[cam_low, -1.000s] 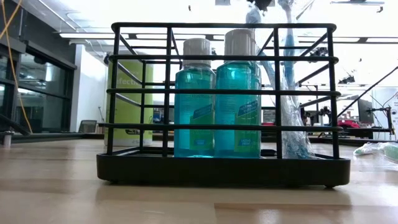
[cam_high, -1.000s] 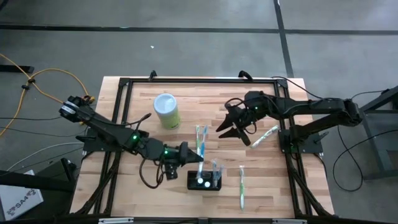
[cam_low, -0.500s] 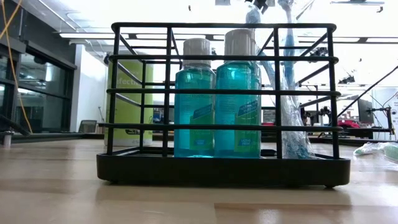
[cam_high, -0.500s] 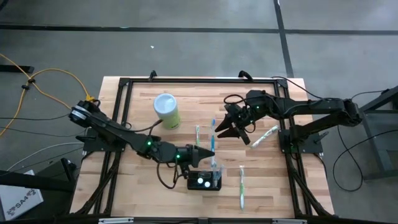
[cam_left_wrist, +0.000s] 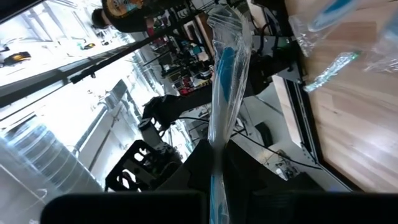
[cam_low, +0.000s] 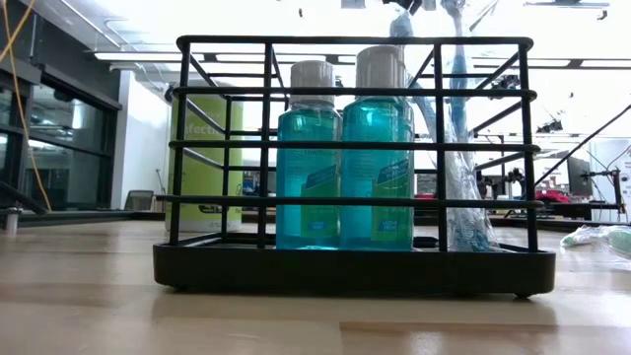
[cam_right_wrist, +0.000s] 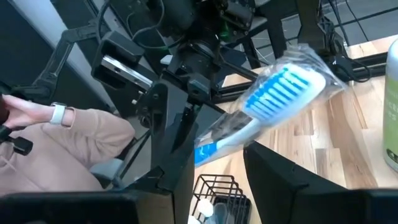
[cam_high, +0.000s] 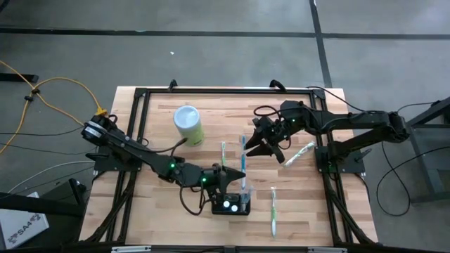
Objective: Pick & Place toothbrushing station
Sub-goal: Put the blue toothbrush into the mesh organizer
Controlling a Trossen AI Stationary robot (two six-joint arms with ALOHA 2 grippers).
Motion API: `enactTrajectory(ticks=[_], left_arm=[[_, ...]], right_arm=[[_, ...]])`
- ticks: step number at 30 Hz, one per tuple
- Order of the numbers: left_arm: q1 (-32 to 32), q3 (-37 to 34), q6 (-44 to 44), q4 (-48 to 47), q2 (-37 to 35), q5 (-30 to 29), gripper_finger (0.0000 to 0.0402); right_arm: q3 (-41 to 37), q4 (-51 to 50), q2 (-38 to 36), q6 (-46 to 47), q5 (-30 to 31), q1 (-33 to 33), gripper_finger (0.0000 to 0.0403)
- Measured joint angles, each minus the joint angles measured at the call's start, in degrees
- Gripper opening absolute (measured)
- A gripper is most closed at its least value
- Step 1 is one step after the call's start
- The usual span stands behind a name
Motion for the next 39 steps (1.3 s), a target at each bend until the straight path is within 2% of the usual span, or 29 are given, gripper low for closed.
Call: enactTrajectory(ticks=[19,28,39], left_arm=[[0.2,0.0,0.2,1.5,0.0,6.4,0.0009],[0.0,0.0,0.0,1.8,0.0,6.9,0.0009],[-1.6,0.0,-1.3,1.8,0.0,10.1,0.0009]], right_arm=[[0.0,2.5,0.0,1.7,-1.6,0.0,0.0130],[0.0,2.4,0.0,2.8,-1.9,0.0,0.0130],[0.0,2.3,0.4,2.8,-3.1,4.0,0.0079]])
